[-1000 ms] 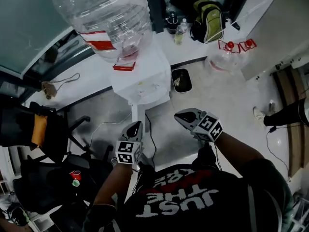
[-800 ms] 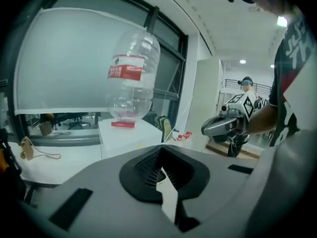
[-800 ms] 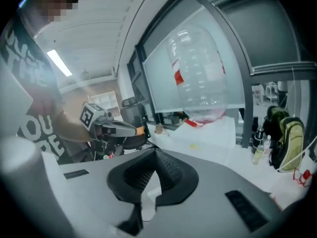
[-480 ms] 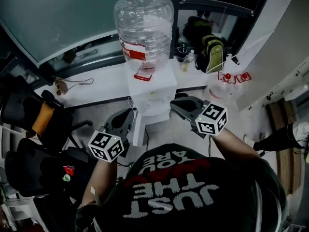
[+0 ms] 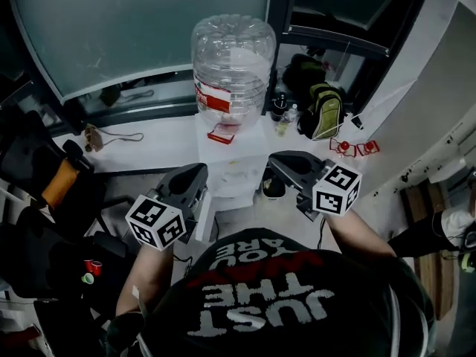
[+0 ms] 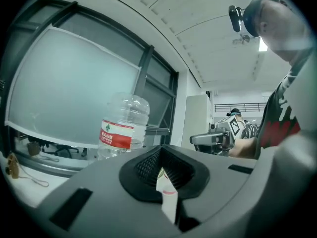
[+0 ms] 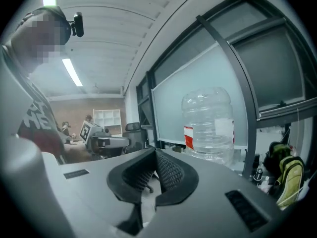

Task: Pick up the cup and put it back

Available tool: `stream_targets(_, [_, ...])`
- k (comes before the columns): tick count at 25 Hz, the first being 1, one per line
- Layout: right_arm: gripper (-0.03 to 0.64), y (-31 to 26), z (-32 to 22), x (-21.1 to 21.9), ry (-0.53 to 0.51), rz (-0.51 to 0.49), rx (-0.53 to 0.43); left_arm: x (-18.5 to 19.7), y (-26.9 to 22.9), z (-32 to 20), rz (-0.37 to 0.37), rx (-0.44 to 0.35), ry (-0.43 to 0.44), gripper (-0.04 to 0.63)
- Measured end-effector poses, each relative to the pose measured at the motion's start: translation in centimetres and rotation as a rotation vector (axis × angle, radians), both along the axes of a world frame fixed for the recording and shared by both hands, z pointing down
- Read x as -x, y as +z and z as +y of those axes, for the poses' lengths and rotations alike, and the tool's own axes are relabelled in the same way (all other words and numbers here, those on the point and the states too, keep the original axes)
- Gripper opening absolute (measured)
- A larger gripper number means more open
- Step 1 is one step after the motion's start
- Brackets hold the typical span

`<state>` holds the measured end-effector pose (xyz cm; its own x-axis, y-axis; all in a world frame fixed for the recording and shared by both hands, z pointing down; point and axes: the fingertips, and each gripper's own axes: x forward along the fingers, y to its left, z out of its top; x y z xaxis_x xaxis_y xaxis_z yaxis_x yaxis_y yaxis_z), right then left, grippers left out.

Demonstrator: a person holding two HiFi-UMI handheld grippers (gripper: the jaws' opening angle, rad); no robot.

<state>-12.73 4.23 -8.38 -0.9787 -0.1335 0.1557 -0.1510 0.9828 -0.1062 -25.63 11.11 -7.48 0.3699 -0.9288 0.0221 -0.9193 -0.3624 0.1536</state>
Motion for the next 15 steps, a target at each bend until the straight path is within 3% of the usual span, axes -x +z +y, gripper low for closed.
stream_targets(15, [0.032, -0.5, 0.8, -0.7, 0.005, -0.026, -0.024, -0.4, 0.2, 1.3, -0.005, 0.006, 0.011, 0.008])
